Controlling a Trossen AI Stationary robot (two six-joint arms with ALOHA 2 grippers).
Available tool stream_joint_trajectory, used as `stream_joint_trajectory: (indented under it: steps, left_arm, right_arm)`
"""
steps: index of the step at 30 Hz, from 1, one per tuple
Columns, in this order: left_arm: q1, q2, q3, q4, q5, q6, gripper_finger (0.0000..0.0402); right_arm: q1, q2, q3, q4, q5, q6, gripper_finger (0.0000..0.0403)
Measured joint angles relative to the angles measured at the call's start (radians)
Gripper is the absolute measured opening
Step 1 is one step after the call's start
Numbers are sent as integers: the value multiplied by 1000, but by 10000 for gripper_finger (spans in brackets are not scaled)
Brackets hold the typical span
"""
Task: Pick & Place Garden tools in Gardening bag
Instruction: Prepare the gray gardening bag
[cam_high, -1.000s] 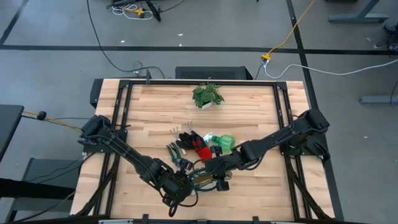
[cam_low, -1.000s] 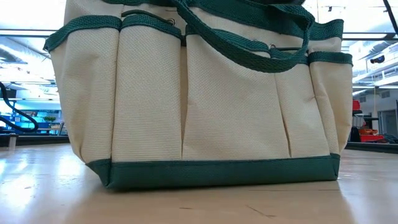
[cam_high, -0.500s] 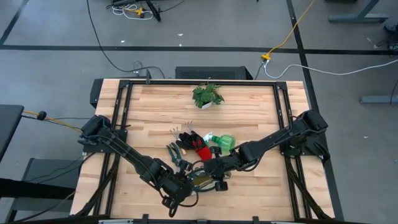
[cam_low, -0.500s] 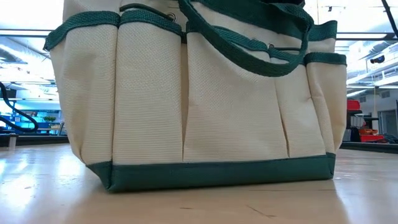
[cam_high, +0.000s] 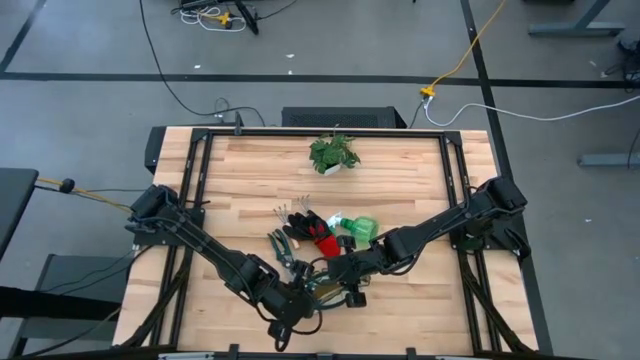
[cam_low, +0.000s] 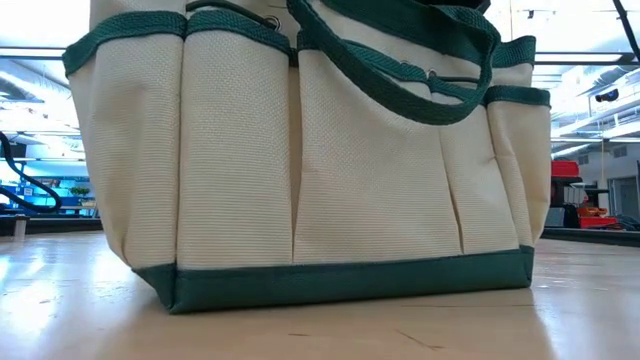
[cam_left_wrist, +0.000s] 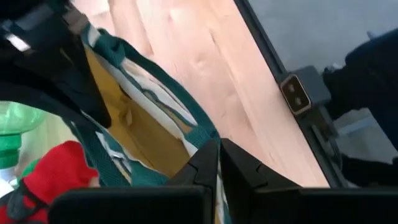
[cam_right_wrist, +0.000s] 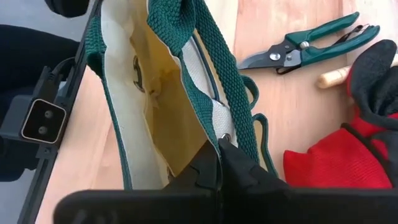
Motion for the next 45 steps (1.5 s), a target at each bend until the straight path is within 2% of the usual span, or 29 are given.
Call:
stream_joint_trajectory:
  steps: [7, 11, 18, 25, 39, 45]
  left_arm:
    - [40, 1, 0, 0, -4, -118, 83]
    - [56, 8, 0, 24, 57, -190, 116]
    - [61, 8, 0, 102, 115, -198, 149]
    - [67, 46, 0, 103, 103, -251, 154]
    - [81, 76, 0, 35, 56, -244, 153]
    - [81, 86, 1, 30, 66, -242, 124]
  right_arm:
    - [0, 0, 0, 4, 1, -3, 10]
    - [-1, 0, 0, 4, 1, -9, 7]
    - [-2, 0, 0, 4, 1, -11, 7]
    - [-2, 0, 0, 3, 1, -11, 8]
    - [-2, 0, 0, 7, 2, -11, 9]
    - [-2, 0, 0, 3, 2, -11, 4]
